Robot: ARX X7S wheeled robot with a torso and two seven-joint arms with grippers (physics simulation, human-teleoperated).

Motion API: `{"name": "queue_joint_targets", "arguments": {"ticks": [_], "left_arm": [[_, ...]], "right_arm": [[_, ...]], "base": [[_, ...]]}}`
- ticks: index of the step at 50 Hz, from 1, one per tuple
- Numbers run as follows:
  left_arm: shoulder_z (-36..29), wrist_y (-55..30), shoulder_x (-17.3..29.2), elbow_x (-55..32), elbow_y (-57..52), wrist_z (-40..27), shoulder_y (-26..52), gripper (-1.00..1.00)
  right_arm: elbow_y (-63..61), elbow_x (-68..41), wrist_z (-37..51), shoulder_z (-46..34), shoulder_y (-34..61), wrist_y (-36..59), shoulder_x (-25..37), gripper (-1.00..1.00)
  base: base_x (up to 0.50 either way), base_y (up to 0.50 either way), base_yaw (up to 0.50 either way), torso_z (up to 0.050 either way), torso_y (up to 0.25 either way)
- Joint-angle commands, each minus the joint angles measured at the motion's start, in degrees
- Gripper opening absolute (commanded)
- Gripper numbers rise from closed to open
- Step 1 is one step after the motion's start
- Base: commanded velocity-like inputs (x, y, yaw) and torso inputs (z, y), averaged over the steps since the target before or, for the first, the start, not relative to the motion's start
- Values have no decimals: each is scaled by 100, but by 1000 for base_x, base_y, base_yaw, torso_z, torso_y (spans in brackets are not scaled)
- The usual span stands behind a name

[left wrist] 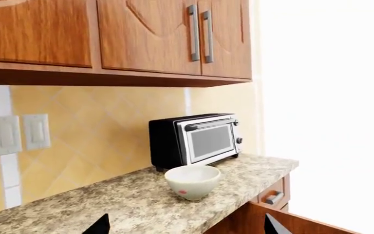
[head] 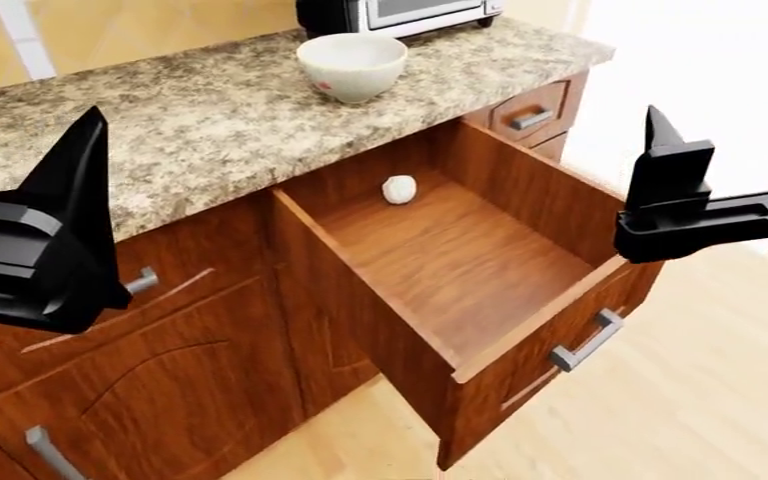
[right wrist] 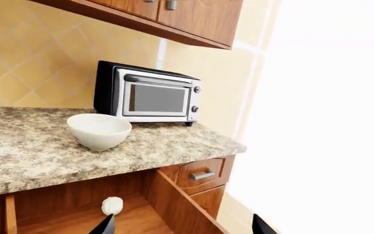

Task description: Place the bar in the bowl and close the drawer.

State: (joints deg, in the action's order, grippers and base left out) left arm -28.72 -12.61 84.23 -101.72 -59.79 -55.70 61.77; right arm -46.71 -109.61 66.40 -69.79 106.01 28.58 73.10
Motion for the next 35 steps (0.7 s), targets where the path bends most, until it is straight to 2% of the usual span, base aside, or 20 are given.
{"name": "queue_joint_targets", "arguments": {"ticks": [1, 35], "left_arm": [[127, -72, -49, -32, -3, -12, -68, 100], [649, -271, -175, -77, -7, -18, -499, 100]], "right_arm": [[-12, 34, -10, 4, -59, 5, -2, 100], [-50, 39, -5, 67, -180, -44, 47, 100]], "base": [[0, 0, -500, 0, 0], [0, 0, -500, 0, 0]]}}
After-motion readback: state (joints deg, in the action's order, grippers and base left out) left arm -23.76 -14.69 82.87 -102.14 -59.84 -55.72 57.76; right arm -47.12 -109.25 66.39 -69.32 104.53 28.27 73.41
